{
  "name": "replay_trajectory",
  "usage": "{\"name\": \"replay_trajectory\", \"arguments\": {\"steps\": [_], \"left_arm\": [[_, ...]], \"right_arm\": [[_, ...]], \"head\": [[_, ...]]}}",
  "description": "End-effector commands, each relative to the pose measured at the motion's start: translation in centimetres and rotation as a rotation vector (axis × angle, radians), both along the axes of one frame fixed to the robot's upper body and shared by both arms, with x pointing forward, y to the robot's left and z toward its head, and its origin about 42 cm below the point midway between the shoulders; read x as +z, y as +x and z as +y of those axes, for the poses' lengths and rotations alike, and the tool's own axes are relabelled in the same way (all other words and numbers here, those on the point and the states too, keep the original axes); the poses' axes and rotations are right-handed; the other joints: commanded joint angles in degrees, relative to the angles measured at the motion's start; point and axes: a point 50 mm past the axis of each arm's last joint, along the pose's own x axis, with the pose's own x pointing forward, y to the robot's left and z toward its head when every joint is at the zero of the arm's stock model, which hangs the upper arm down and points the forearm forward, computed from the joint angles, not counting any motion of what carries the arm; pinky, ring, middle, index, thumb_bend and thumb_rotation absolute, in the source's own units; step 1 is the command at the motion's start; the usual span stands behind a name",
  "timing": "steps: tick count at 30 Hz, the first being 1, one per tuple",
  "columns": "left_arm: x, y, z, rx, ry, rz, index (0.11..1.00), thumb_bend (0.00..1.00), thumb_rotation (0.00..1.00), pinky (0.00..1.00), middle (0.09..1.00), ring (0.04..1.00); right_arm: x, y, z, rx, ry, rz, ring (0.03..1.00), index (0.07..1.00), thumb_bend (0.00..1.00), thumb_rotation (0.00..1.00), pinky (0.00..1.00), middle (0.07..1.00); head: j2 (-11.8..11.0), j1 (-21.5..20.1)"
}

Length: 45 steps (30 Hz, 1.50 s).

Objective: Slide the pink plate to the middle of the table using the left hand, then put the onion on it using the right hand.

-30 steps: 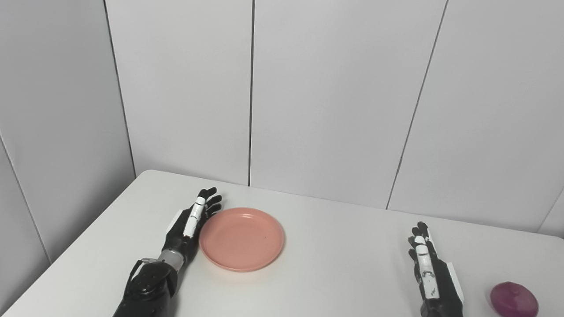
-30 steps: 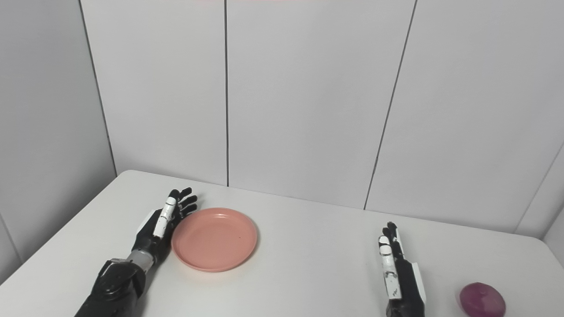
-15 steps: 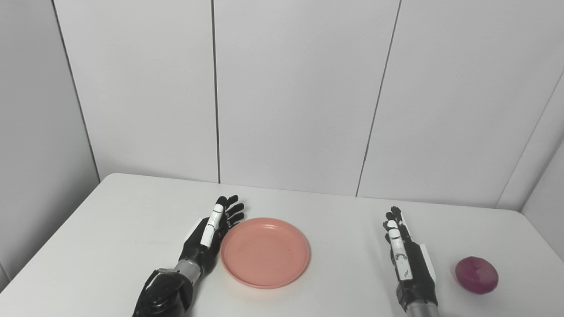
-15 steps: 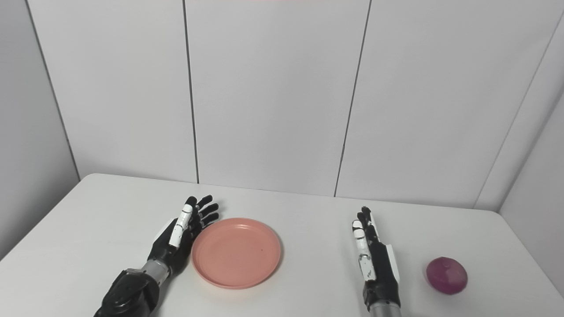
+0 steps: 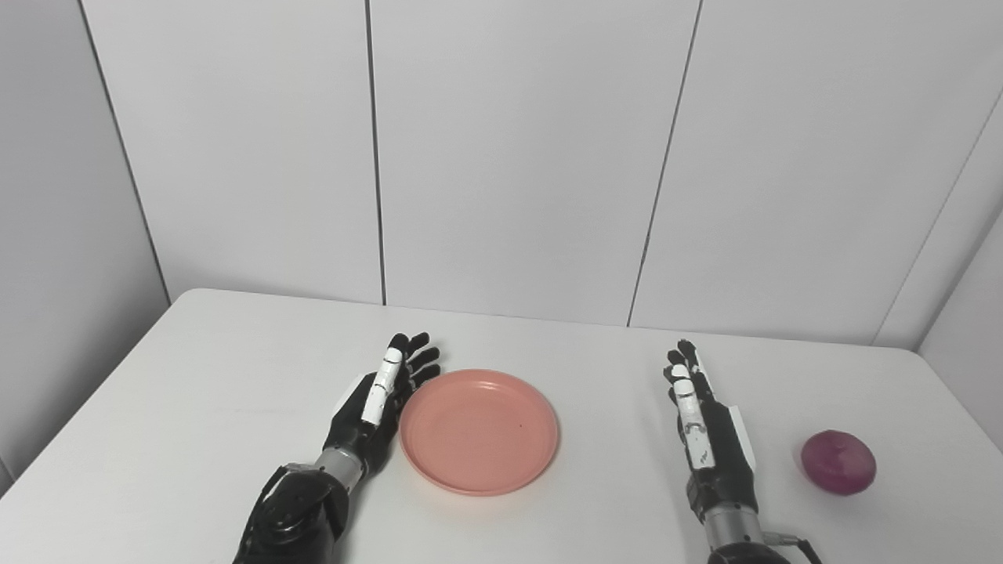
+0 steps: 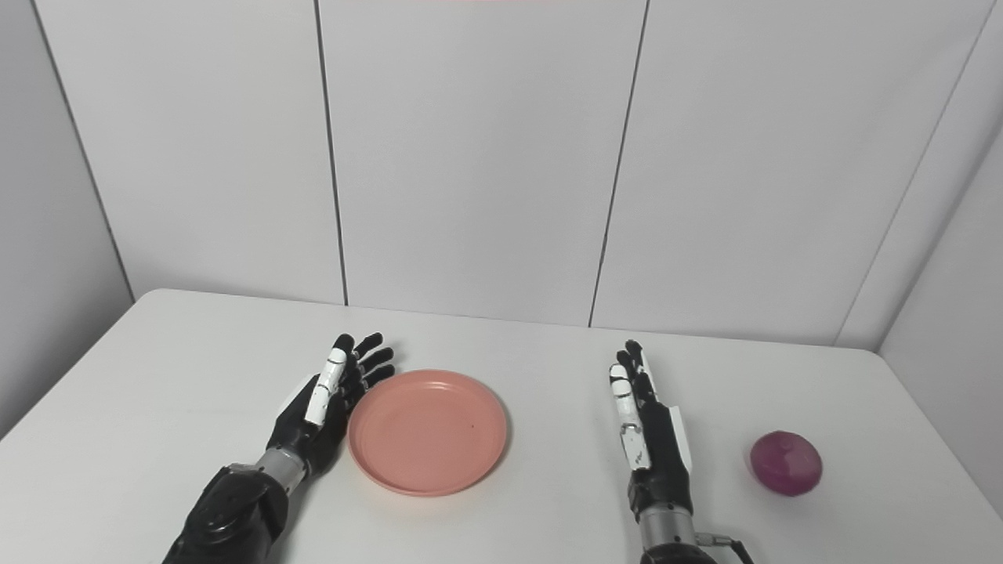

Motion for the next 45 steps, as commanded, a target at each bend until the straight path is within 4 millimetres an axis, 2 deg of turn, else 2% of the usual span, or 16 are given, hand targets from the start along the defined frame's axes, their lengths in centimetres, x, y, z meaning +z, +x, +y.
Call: {"name": "replay_trajectory", "arguments": {"steps": [1,4,11,12,15,28,43,45], "left_arm": [[2.0,0.8,-1.1,-0.042,0.001,-0.059,0.935,0.65,1.00,0.95,0.940,0.937],[2.3,0.8,-1.4,-0.048,0.001,-0.060,0.929,0.65,1.00,0.95,0.936,0.934],[2.0,0.7,-2.2,-0.068,-0.007,-0.052,0.928,0.66,1.00,0.96,0.935,0.938],[1.9,0.7,-2.4,-0.070,-0.004,-0.050,0.928,0.66,1.00,0.96,0.935,0.938],[1.7,0.5,-2.9,-0.075,0.000,-0.047,0.923,0.66,1.00,0.95,0.931,0.931],[1.1,0.1,-4.6,-0.083,-0.015,-0.035,0.924,0.66,1.00,0.95,0.926,0.927],[1.2,-0.9,-6.0,-0.103,-0.011,-0.040,0.947,0.66,1.00,0.96,0.946,0.946],[1.4,-0.9,-6.1,-0.103,-0.012,-0.045,0.946,0.67,1.00,0.95,0.947,0.946]], "right_arm": [[2.5,1.1,0.9,0.012,0.000,-0.083,0.965,0.971,0.61,0.95,1.00,0.964],[2.5,1.1,1.2,0.007,-0.006,-0.074,0.978,0.968,0.62,0.96,1.00,0.968],[2.1,1.3,1.6,0.015,-0.001,-0.068,0.993,0.985,0.60,0.98,1.00,0.985],[2.1,1.3,1.7,0.020,-0.002,-0.070,0.993,0.985,0.60,0.98,1.00,0.986],[2.1,1.4,1.8,0.020,-0.004,-0.072,0.988,0.989,0.58,0.99,1.00,0.988],[1.7,1.6,2.0,0.013,-0.020,-0.066,0.974,0.974,0.62,0.98,1.00,0.977],[1.7,1.7,1.9,0.015,-0.006,-0.064,0.987,0.982,0.61,0.97,1.00,0.983],[2.2,1.7,1.6,-0.002,-0.022,-0.076,0.976,0.979,0.61,0.98,1.00,0.975]], "head": [[0.1,-1.3],[0.0,-3.6],[-0.1,-4.5],[-0.2,-5.7],[-0.2,-6.0],[-0.7,-6.3],[-0.7,-6.2],[-0.7,-6.9]]}}
